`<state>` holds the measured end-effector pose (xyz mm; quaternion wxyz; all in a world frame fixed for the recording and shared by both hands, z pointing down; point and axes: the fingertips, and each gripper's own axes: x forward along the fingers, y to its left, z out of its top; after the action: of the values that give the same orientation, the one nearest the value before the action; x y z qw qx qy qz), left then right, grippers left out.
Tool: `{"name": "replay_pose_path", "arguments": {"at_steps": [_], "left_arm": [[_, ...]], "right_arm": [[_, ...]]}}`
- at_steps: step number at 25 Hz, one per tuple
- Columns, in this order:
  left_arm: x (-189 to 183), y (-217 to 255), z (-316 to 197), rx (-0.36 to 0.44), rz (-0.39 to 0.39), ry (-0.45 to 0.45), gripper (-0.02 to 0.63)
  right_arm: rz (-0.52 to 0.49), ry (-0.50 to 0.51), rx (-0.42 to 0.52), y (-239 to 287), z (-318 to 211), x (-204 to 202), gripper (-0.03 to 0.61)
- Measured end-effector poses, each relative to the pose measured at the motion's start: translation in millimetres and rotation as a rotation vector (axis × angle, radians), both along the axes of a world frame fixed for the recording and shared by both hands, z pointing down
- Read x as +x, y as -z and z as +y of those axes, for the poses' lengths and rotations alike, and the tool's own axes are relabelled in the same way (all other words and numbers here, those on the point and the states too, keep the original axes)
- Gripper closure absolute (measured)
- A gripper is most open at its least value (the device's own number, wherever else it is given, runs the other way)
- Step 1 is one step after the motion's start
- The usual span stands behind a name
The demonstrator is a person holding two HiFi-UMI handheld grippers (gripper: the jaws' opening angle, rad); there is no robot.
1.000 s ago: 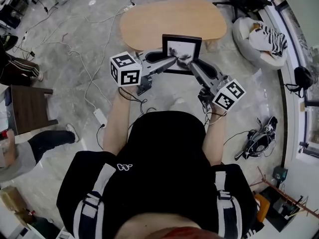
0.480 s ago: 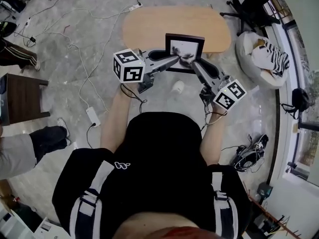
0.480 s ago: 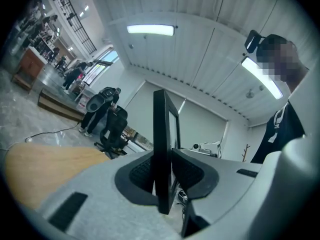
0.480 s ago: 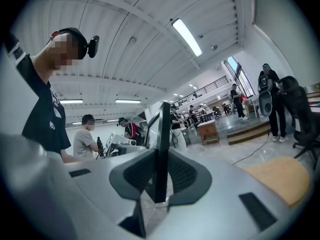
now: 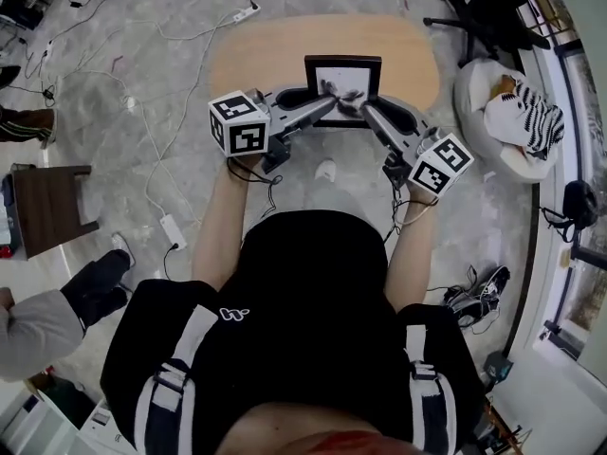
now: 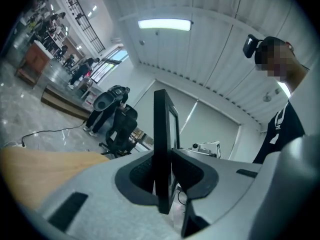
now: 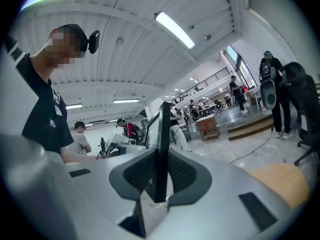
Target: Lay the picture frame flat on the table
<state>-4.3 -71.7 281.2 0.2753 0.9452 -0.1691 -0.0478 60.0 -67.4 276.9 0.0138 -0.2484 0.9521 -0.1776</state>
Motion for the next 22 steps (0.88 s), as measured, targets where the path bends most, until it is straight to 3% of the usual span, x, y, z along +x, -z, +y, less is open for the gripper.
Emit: {"name": "replay_pose_path", "arguments": {"at_steps": [3,9,15,22], "left_arm": [[10,-11,-10,-0.011,0.001,0.003,0.532],[75,-34,-112,-0.088,-0.060,0.031,0.532],[67,-61,-144,-0.153,-0.103,0.087,0.532],[45,-112,-172,-0.282,-0.136,0.101,0.532]], "right_arm": [[-0.014,-0.007,-0.025,-11,-10,10,0.506],[-0.049,0.015,-0.129,-37,-114,76,0.506],[-0.030,0.072,-0.179,-67,-152,67,0.506],[-0.045,0.017,-0.309,-120,-180,45,0.506]]}}
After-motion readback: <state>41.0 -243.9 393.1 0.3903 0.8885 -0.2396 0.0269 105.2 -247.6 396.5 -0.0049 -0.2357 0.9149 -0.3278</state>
